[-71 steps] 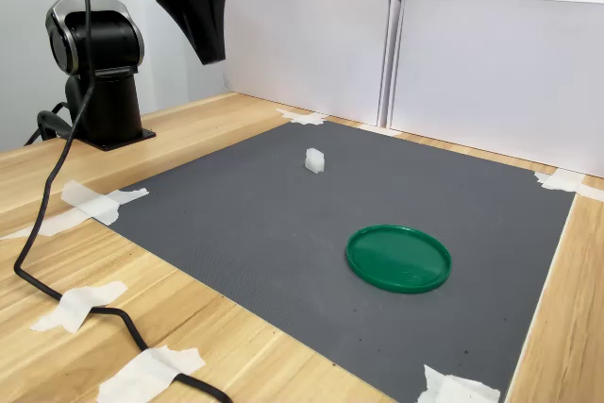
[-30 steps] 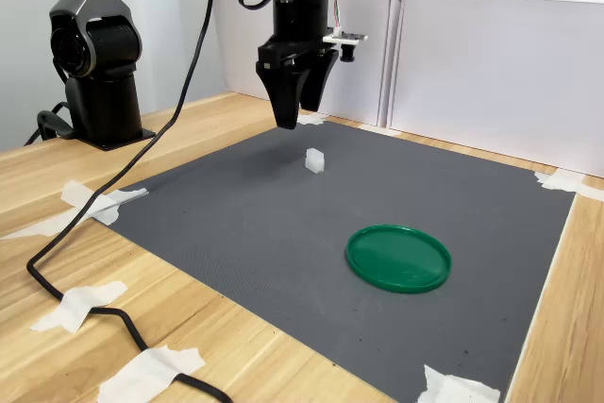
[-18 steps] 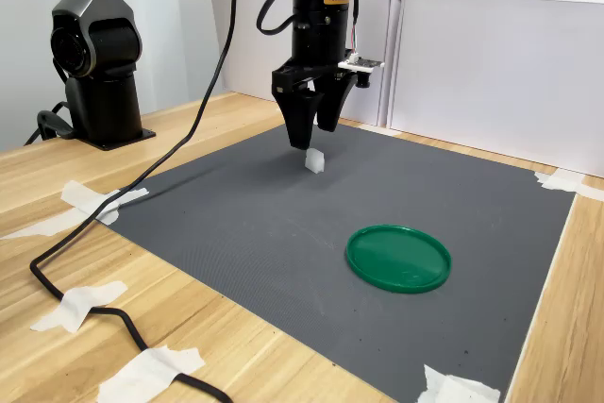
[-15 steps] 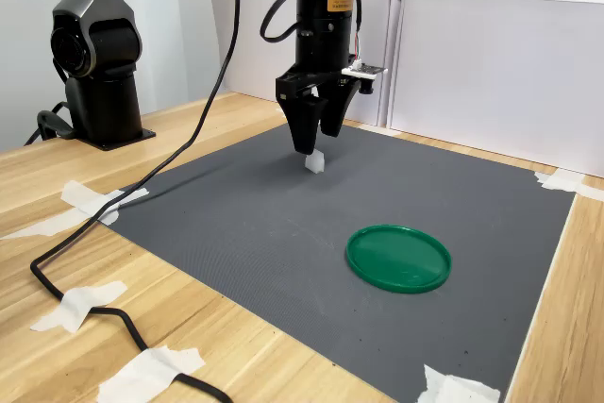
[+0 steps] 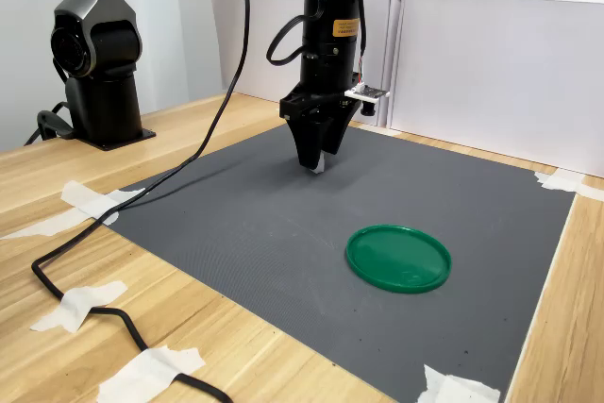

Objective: Grasp a white terminal and put it on the green lid.

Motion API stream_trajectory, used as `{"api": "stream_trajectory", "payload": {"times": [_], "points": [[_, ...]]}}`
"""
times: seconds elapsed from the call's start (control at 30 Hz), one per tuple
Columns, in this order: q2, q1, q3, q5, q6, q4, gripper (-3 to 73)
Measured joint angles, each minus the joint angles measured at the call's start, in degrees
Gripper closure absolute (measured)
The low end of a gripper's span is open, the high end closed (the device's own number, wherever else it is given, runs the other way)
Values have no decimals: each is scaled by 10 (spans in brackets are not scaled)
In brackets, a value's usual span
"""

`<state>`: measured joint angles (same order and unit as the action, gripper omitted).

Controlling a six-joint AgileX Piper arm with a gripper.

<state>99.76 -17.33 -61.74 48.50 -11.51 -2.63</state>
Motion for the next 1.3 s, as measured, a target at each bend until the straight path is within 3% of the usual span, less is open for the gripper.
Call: {"api": "stream_trajectory", "payload": {"times": [0.63,0.73,1.07,1.3], "points": [[21,0,0,-5,1,0,186],[21,0,0,-7,8,0,246],[21,0,0,-11,9,0,545],[21,0,0,-12,10,0,593]]}}
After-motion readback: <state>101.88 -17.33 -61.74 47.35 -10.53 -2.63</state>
